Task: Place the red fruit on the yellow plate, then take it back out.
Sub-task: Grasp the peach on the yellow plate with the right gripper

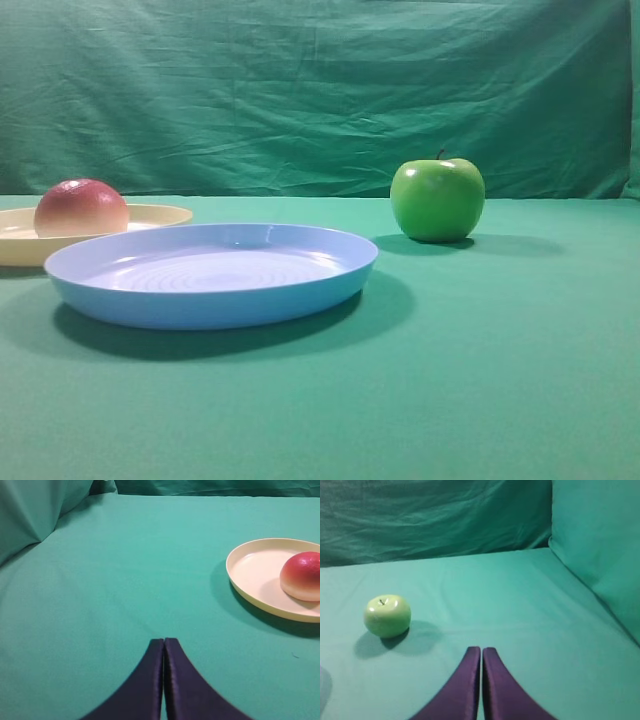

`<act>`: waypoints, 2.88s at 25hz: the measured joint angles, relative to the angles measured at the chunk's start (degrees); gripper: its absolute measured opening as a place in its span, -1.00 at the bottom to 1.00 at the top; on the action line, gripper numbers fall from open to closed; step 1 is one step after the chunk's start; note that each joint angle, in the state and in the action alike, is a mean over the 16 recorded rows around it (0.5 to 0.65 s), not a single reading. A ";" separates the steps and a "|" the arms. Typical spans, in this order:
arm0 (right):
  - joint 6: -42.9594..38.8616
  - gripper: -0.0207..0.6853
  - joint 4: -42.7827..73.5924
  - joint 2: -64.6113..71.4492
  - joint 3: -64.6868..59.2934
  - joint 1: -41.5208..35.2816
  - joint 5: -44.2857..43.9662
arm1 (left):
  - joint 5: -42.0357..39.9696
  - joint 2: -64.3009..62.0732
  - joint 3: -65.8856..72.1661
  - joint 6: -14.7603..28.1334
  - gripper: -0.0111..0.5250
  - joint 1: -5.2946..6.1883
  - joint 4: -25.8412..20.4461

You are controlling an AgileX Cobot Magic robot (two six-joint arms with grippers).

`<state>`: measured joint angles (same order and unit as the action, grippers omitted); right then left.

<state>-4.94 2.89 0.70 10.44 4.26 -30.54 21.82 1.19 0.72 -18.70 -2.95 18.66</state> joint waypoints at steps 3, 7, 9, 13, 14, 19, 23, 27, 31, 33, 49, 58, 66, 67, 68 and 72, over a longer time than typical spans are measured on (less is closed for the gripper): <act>0.09 -0.94 -0.06 -1.21 -4.02 -0.16 1.44 | 0.00 0.00 0.00 0.00 -0.96 0.00 0.00; 0.21 -0.94 -0.09 -1.34 -7.74 -0.16 3.42 | 0.00 0.00 0.00 0.00 -0.96 0.00 0.00; 0.26 -0.94 -0.10 -1.34 -9.00 -0.16 4.25 | 0.00 0.00 0.00 0.00 -0.96 0.00 0.00; 0.31 -0.94 -0.10 -1.34 -10.60 -0.16 5.53 | 0.00 0.00 0.00 0.00 -0.96 0.00 0.00; 0.32 -0.94 -0.10 -1.34 -10.85 -0.16 5.81 | 0.00 0.00 0.00 0.00 -0.96 0.00 0.00; 0.35 -0.94 -0.10 -1.34 -11.50 -0.16 7.11 | 0.00 0.00 0.00 0.00 -0.96 0.00 0.00; 0.35 -0.94 -0.10 -1.34 -11.56 -0.16 7.48 | 0.00 0.00 0.00 0.00 -0.96 0.00 0.00; 0.28 -0.94 -0.38 -1.34 -11.64 -0.16 7.95 | 0.00 0.00 0.00 0.00 -0.96 0.00 0.00; 0.15 -0.94 -0.84 -1.27 -11.06 -0.16 8.27 | 0.00 0.00 0.00 0.00 -0.96 0.00 0.00; 0.08 -0.94 -1.08 -0.85 -9.88 -0.11 8.06 | 0.00 0.00 0.00 0.00 -0.96 0.00 0.00; 10.18 -0.94 -11.67 21.96 19.56 4.18 -3.84 | 0.00 0.00 0.00 0.00 -0.96 0.00 0.00; 28.74 -0.94 -33.21 39.99 30.53 5.41 -6.41 | 0.00 0.00 0.00 0.00 -0.96 0.00 0.00; 48.97 -0.94 -59.45 55.31 32.00 5.43 -6.59 | 0.00 0.00 0.00 0.00 -0.96 0.00 0.00; 51.89 -0.94 -62.54 57.25 32.15 5.43 -6.86 | 0.00 0.00 0.00 0.00 -0.96 0.00 0.00; 54.83 -0.94 -65.43 59.19 32.39 5.43 -7.28 | 0.00 0.00 0.00 0.00 -0.96 0.00 0.00; 64.93 -0.94 -74.23 66.71 34.56 5.51 -9.90 | 0.00 0.00 0.00 0.00 -0.96 0.00 0.00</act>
<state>59.99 -71.33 67.40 45.00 9.77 -40.44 21.82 1.19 0.72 -18.70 -2.95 18.66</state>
